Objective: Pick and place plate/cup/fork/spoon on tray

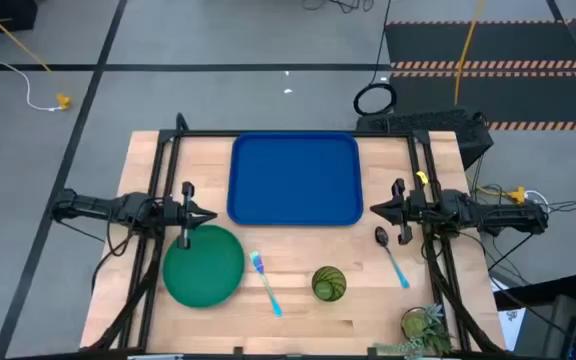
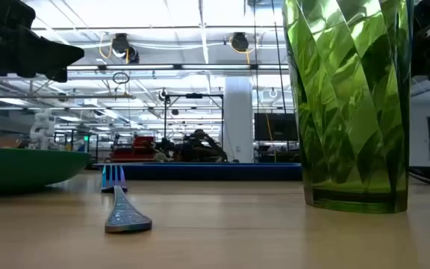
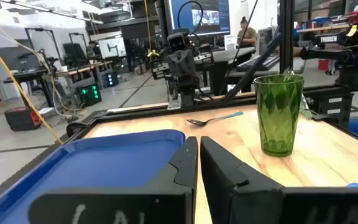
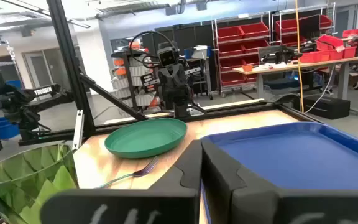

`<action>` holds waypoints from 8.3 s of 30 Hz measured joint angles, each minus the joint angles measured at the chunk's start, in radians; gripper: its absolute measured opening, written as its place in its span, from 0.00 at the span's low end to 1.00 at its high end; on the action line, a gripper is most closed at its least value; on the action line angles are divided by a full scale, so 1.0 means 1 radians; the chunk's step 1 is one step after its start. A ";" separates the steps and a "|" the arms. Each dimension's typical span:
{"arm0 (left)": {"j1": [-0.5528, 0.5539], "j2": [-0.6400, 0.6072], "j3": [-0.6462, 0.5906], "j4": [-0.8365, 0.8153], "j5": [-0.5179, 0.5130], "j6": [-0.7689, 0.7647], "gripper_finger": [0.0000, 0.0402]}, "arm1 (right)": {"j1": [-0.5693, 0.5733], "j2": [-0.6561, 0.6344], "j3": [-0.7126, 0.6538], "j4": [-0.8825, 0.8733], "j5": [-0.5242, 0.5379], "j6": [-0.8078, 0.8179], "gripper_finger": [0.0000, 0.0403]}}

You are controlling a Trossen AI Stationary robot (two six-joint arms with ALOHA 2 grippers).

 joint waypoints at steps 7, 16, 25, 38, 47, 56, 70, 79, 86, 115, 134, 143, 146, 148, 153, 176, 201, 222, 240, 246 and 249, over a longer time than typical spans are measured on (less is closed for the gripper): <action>0.000 0.000 0.000 0.000 0.000 0.000 0.06 | 0.000 0.000 0.000 0.000 0.000 0.000 0.00; 0.000 0.000 0.000 0.000 0.000 0.000 0.06 | 0.000 0.000 0.000 0.000 0.000 0.000 0.00; 0.000 0.000 0.000 0.000 0.000 0.000 0.06 | 0.000 0.000 0.000 0.000 0.000 0.000 0.00; 0.000 0.000 0.000 0.000 0.000 0.000 0.06 | 0.000 0.000 0.000 0.000 0.000 0.000 0.00; 0.000 0.000 0.000 0.000 0.000 0.000 0.06 | 0.000 0.000 0.000 0.000 0.000 0.000 0.00; 0.000 0.000 0.000 0.000 0.000 0.000 0.06 | 0.000 0.000 0.000 0.000 0.000 0.000 0.00; 0.000 0.000 0.000 0.000 0.000 0.000 0.06 | 0.000 0.000 0.000 0.000 0.000 0.000 0.00; 0.000 0.000 0.000 0.000 0.000 0.000 0.06 | 0.000 0.000 0.000 0.000 0.000 0.000 0.00; 0.000 0.000 0.000 0.000 0.000 0.000 0.06 | 0.000 0.000 0.000 0.000 0.000 0.000 0.00; 0.000 0.000 0.000 0.084 0.002 -0.066 0.06 | 0.000 0.000 0.000 0.000 0.000 0.000 0.00; -0.033 0.297 0.330 0.150 0.123 -0.076 0.06 | 0.000 0.000 0.000 0.017 0.005 0.000 0.00; -0.100 0.635 0.621 0.048 0.124 -0.044 0.06 | 0.000 0.000 0.000 0.076 0.005 0.000 0.00; -0.134 0.737 0.711 -0.020 0.124 -0.046 0.06 | 0.000 0.000 0.000 0.076 0.005 0.009 0.00; -0.157 0.799 0.761 -0.052 0.123 -0.053 0.06 | 0.000 0.000 0.000 0.076 0.005 0.045 0.00; -0.218 0.940 0.852 -0.085 0.116 -0.057 0.06 | 0.000 0.000 0.000 0.070 0.001 0.160 0.00; -0.343 1.286 0.936 -0.054 -0.037 -0.059 0.06 | 0.104 0.285 0.223 0.119 -0.059 0.264 0.00; -0.319 1.298 0.936 -0.008 -0.077 -0.054 0.06 | 0.546 1.173 1.018 -0.431 0.115 0.130 0.04; -0.320 1.298 0.936 -0.025 -0.062 -0.059 0.06 | 0.614 1.453 1.180 -0.665 0.110 0.172 0.38; -0.319 1.298 0.936 -0.026 -0.062 -0.031 0.06 | 0.604 1.482 1.180 -0.673 0.108 0.075 0.03; -0.319 1.298 0.936 -0.023 -0.062 -0.024 0.06 | 0.600 1.481 1.180 -0.663 0.116 0.071 0.01; -0.315 1.324 0.936 0.019 -0.062 -0.004 0.06 | 0.598 1.479 1.180 -0.648 0.133 0.066 0.01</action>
